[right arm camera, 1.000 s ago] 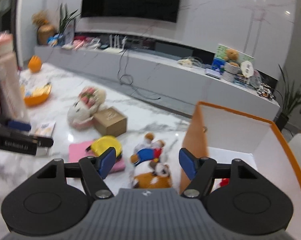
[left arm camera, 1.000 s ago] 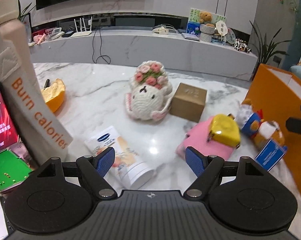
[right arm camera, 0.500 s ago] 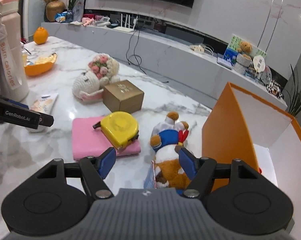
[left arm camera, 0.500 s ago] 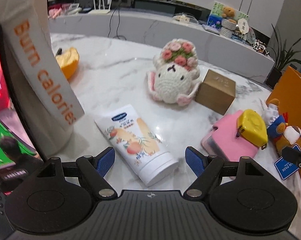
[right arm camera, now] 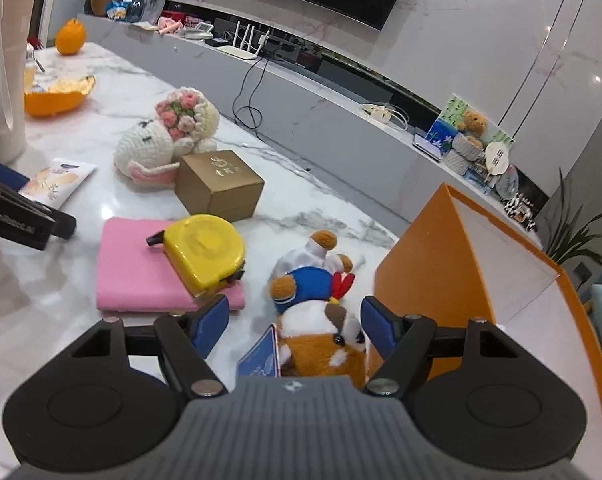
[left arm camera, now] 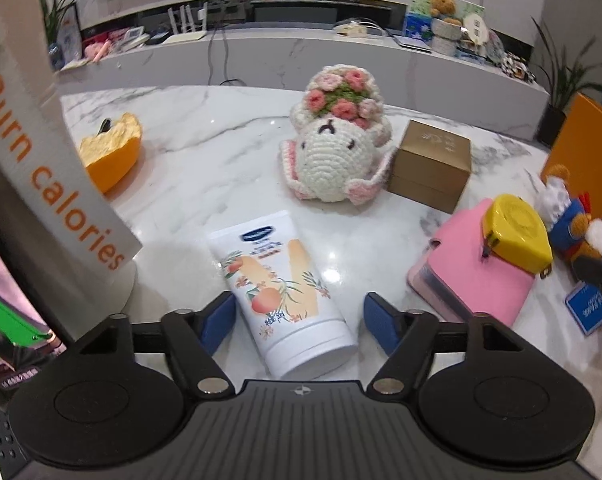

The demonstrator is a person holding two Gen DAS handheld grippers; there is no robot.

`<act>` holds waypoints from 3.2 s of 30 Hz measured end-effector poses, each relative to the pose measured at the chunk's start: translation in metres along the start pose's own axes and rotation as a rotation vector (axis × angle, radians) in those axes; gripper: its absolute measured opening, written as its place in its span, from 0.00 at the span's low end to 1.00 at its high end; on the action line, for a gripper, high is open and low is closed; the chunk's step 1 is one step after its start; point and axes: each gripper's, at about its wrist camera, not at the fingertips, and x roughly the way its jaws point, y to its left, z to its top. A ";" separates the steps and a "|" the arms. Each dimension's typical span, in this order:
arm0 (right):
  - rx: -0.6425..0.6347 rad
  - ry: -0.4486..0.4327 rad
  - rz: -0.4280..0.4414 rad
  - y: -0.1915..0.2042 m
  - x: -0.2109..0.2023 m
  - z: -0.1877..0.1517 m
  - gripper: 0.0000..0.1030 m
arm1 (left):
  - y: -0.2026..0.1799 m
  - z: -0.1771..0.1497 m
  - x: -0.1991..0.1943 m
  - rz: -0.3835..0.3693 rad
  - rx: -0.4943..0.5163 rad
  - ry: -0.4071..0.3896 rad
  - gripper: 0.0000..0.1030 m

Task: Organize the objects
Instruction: 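Move both tools back over the table toward the lotion tube and plush dog, then grasp the white lotion tube with the left tool while the right tool grasps the brown-white plush dog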

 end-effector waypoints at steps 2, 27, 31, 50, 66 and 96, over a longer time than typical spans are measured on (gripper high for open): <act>-0.008 0.023 -0.002 0.001 0.004 0.000 0.72 | -0.003 0.000 -0.001 -0.016 0.022 -0.004 0.61; -0.005 0.108 0.047 0.005 -0.033 -0.016 0.57 | -0.022 -0.048 -0.053 -0.145 0.195 0.075 0.54; 0.003 0.093 0.038 0.004 -0.030 -0.015 0.59 | -0.027 -0.049 -0.053 -0.155 0.207 0.076 0.54; 0.081 0.163 0.080 -0.001 0.001 -0.009 0.57 | -0.036 -0.050 -0.049 -0.193 0.242 0.075 0.79; 0.099 0.285 0.286 0.001 -0.026 -0.016 0.59 | -0.054 -0.058 -0.058 -0.233 0.299 0.085 0.72; 0.158 0.322 0.295 -0.011 -0.011 -0.013 0.56 | -0.042 -0.041 -0.076 -0.267 0.329 0.094 0.53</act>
